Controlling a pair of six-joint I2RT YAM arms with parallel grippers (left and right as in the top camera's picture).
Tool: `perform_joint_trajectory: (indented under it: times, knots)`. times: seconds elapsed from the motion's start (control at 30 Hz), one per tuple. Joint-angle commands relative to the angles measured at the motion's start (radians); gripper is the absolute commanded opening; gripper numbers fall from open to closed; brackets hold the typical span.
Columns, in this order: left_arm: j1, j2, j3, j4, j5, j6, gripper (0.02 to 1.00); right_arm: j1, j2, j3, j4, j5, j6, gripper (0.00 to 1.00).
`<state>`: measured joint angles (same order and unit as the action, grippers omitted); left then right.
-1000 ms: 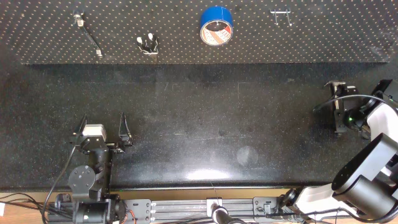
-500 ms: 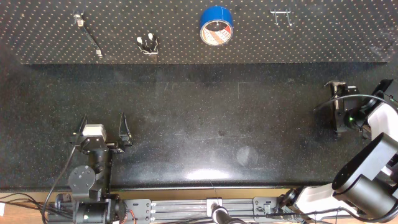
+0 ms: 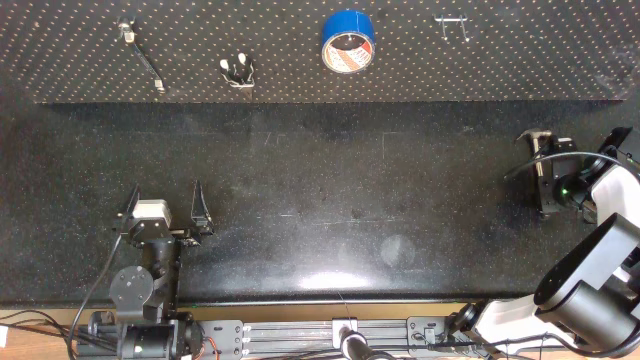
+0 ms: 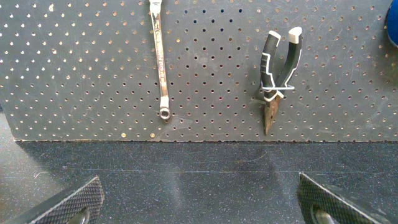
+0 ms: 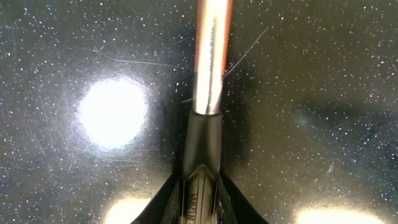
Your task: Place Tools Onto Pegboard
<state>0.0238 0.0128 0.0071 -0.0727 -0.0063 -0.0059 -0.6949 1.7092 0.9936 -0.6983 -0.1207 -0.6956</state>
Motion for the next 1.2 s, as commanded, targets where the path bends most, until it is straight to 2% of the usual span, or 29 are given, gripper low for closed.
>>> perform_joint_trajectory:
  times: [0.03, 0.53, 0.57, 0.77, 1.2]
  knots:
    - [0.005, -0.010, -0.002, -0.007, 0.003, -0.016, 0.996, -0.007, 0.036, -0.010, -0.003, 0.027, -0.024, 0.194]
    - [0.005, -0.010, -0.002, -0.007, 0.003, -0.016, 0.996, -0.007, 0.036, -0.010, -0.003, 0.024, -0.043, 0.185]
    - [0.005, -0.010, -0.002, -0.007, 0.003, -0.016, 0.996, -0.007, 0.036, -0.010, -0.003, 0.024, -0.043, 0.139]
    - [0.005, -0.010, -0.002, -0.007, 0.003, -0.016, 0.996, -0.007, 0.036, -0.010, -0.003, 0.024, -0.042, 0.139]
    - [0.005, -0.010, -0.002, -0.007, 0.003, -0.016, 0.996, -0.007, 0.036, -0.010, 0.000, 0.023, 0.034, 0.117]
